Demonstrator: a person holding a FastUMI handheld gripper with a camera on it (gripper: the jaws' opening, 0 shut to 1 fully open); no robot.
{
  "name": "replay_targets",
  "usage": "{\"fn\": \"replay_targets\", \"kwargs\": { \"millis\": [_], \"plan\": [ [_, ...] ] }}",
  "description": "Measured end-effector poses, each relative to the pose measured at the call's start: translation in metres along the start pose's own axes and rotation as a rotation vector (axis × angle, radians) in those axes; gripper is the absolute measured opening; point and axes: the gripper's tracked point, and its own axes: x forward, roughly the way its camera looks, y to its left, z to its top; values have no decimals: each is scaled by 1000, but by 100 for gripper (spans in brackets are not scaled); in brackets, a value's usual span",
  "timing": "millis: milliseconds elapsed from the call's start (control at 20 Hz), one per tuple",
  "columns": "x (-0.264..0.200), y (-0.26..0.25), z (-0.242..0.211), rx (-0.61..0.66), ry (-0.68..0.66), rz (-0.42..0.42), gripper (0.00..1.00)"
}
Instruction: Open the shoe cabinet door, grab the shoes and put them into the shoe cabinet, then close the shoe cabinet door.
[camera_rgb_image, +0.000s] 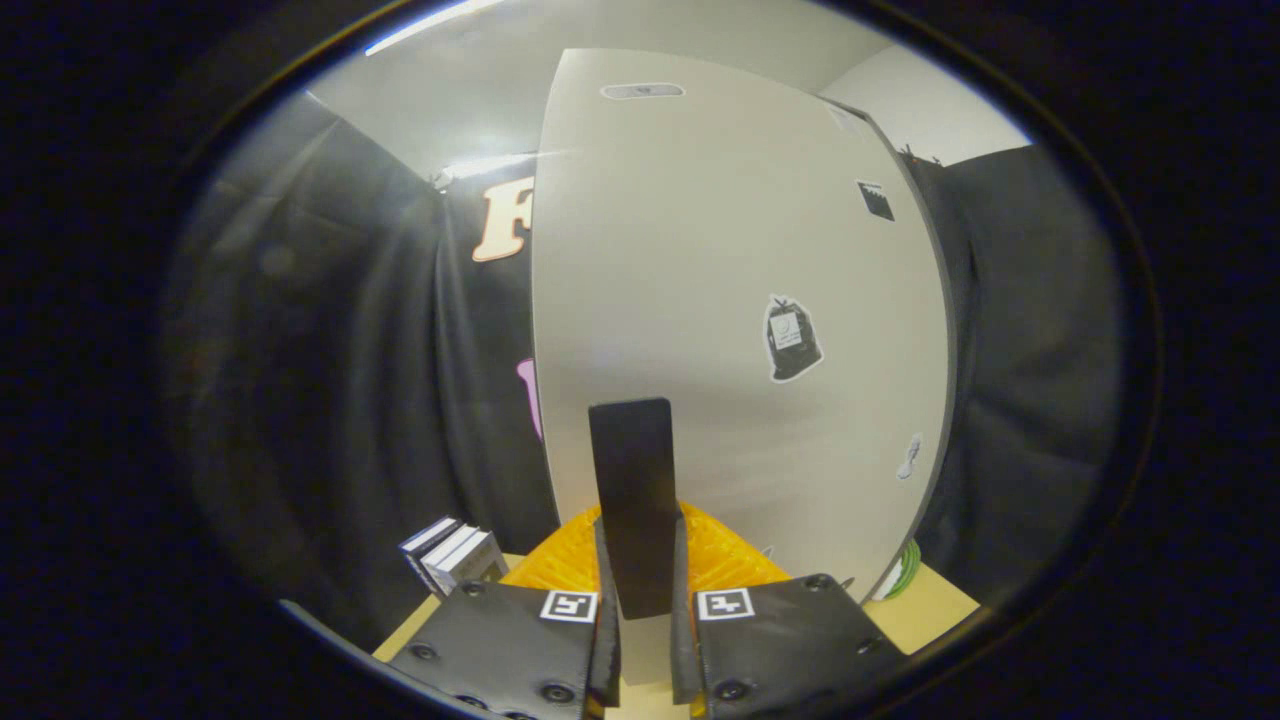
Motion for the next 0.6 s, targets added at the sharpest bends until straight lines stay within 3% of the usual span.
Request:
{"fn": "replay_targets", "kwargs": {
  "millis": [350, 600],
  "plan": [
    [-47, -26, 0, -3, 17, 178, 22],
    [-63, -52, 3, -3, 31, 256, 22]
  ]
}}
